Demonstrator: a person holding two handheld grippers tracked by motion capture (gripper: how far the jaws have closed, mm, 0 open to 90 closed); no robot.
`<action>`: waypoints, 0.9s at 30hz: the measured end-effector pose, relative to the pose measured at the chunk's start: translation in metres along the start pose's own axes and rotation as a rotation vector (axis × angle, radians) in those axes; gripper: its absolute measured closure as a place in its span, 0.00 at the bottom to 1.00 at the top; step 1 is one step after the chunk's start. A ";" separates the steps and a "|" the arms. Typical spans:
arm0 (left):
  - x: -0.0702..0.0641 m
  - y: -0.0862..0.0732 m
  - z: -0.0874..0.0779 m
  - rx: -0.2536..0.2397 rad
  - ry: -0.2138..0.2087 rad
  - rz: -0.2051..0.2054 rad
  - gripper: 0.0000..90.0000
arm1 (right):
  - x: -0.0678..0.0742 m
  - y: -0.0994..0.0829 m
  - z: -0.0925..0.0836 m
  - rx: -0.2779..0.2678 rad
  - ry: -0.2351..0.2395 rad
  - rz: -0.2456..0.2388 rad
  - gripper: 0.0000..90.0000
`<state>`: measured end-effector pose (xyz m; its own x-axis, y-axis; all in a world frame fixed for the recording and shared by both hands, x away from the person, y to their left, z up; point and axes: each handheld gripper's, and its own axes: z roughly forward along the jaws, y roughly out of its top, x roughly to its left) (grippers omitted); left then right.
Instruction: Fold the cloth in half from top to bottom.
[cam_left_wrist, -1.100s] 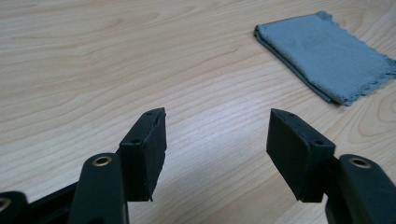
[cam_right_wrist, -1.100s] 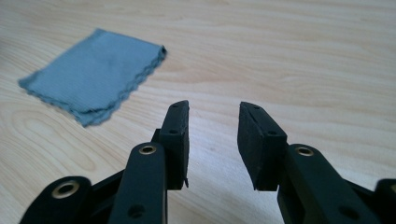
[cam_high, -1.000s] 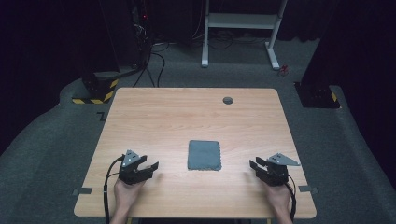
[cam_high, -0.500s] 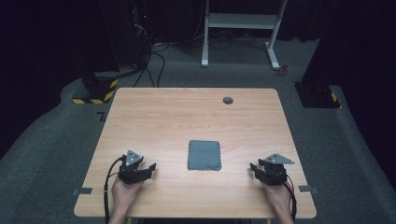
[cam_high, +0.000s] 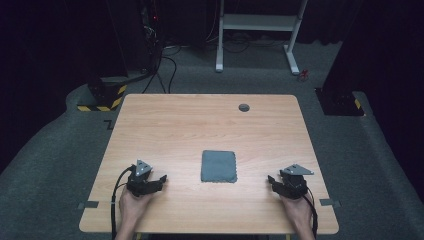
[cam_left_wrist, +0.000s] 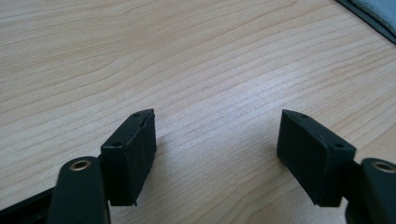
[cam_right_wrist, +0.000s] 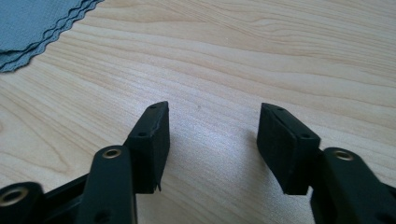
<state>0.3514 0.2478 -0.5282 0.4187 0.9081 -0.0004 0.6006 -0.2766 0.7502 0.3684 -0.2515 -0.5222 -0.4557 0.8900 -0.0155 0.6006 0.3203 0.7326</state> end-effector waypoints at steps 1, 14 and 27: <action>0.000 0.000 0.000 0.001 0.001 -0.003 0.30 | 0.000 0.000 0.000 0.002 0.000 0.003 0.43; 0.000 0.000 0.000 0.003 -0.001 0.002 0.28 | 0.001 0.000 0.000 0.007 0.001 0.004 0.40; 0.000 0.000 0.000 0.004 -0.003 0.005 0.27 | 0.001 0.000 0.000 0.007 0.001 0.004 0.40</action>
<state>0.3511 0.2476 -0.5284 0.4236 0.9058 0.0016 0.6010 -0.2824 0.7477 0.3681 -0.2508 -0.5226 -0.4539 0.8910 -0.0118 0.6071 0.3189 0.7278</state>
